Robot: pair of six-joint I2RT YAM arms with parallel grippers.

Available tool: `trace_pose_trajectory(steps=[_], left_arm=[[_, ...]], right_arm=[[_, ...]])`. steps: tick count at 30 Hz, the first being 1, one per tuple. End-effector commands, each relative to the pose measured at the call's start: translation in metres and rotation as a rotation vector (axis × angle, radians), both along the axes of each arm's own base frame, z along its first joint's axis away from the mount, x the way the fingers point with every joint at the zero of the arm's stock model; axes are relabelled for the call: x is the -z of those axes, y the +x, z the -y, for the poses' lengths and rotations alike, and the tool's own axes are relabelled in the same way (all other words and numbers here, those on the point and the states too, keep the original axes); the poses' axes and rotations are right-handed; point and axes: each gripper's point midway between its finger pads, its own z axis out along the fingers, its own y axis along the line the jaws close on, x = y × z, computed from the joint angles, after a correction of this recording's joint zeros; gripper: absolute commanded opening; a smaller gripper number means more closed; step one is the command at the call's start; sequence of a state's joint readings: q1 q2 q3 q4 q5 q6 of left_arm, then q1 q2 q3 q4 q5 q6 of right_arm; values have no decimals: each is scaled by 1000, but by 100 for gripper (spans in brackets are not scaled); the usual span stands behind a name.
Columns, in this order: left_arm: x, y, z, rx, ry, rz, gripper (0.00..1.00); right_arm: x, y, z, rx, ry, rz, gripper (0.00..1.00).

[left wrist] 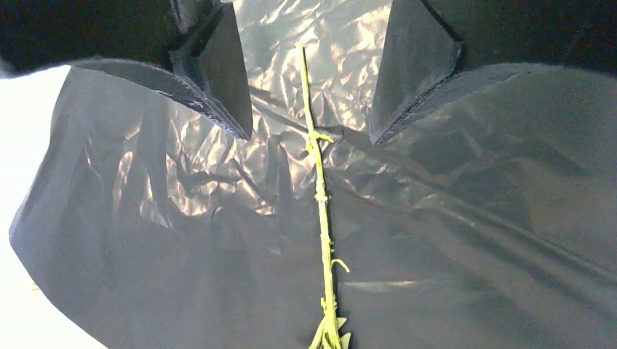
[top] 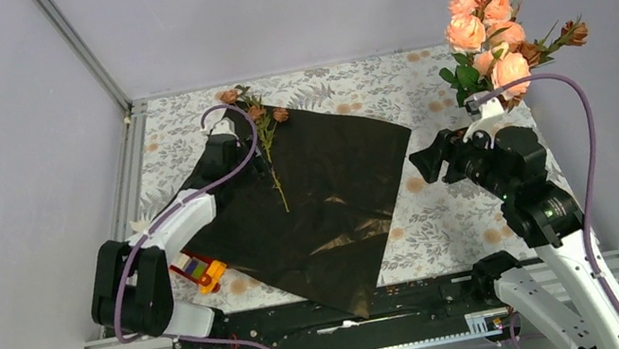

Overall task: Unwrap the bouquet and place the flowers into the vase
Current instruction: Insert the fake flower into the vase, then pick up the fake flower from the wrapping paper.

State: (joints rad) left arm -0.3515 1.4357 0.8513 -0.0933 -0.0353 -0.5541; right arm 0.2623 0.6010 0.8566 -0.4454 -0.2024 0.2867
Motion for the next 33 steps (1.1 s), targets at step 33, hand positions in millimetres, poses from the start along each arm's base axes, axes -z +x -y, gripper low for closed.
trace_pose_trajectory(steps=[33], left_arm=[[66,61,19,-16,220,-111,27]], right_arm=[[19,35,-45,-52,-153,47,69]])
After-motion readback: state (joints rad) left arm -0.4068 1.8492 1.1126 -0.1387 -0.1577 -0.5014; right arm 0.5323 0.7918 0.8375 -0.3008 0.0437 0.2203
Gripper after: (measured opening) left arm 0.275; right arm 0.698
